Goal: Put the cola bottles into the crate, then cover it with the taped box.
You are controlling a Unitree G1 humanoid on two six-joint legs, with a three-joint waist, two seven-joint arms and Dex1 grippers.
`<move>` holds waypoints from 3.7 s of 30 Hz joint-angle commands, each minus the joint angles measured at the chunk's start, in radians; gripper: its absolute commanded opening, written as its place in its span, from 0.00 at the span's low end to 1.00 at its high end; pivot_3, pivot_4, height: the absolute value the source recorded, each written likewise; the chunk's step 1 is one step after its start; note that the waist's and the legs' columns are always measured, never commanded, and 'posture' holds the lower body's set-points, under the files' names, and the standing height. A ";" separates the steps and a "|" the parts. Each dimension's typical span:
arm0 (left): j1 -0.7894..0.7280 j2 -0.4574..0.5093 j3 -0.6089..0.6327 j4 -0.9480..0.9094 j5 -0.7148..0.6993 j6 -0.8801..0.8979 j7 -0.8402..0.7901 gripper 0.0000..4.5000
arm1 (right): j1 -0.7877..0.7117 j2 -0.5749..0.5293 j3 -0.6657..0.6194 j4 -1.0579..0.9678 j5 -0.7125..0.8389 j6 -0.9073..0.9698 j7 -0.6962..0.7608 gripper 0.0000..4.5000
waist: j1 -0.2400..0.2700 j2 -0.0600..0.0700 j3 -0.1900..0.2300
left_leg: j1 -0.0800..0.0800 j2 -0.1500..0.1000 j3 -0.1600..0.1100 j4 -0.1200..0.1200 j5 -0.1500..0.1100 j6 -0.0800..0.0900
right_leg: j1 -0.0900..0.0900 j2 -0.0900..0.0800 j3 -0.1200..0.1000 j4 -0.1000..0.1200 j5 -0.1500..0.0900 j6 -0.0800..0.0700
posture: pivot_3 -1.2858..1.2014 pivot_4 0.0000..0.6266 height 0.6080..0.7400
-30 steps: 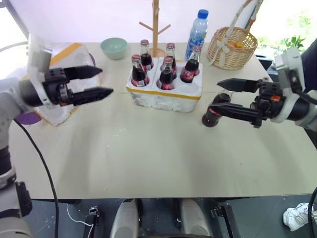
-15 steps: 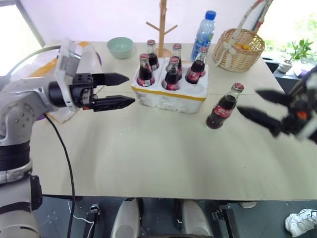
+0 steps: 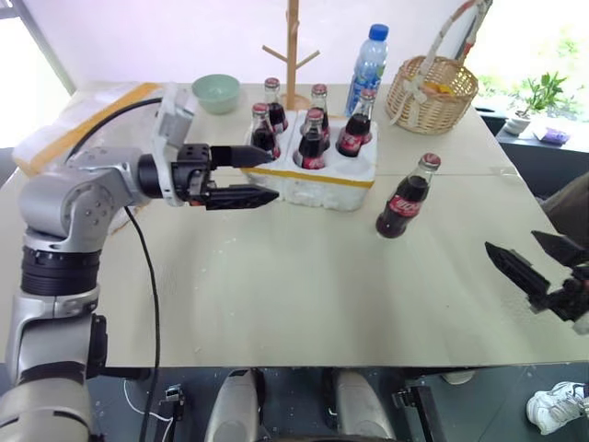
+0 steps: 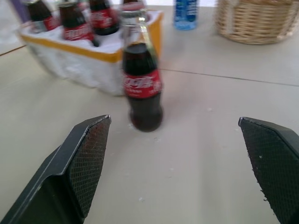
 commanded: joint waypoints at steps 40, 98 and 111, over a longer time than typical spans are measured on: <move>0.023 0.003 0.042 -0.107 -0.004 -0.005 0.096 1.00 | -0.805 0.049 0.540 0.550 -0.215 -0.250 0.209 0.64 | -0.013 0.007 0.005 | -0.001 0.000 0.001 -0.002 0.000 0.000 | -0.004 0.001 0.001 0.002 0.001 0.003 | 0.52 0.24 1.00; 0.774 0.878 0.516 0.444 0.503 -0.193 -0.074 1.00 | -1.165 -0.317 0.652 0.561 -0.209 -0.006 0.666 0.99 | -0.025 0.007 0.005 | -0.014 0.002 0.008 -0.008 0.000 -0.002 | -0.026 -0.004 0.000 0.008 -0.004 -0.007 | 0.52 0.24 1.00; -0.287 0.593 -0.213 1.157 0.977 -0.511 -0.109 1.00 | -1.099 -0.339 0.579 0.458 -0.143 0.049 0.569 0.99 | -0.007 0.001 0.004 | -0.014 0.002 0.011 -0.006 0.002 -0.003 | -0.026 0.000 0.000 0.012 -0.001 -0.001 | 0.52 0.24 1.00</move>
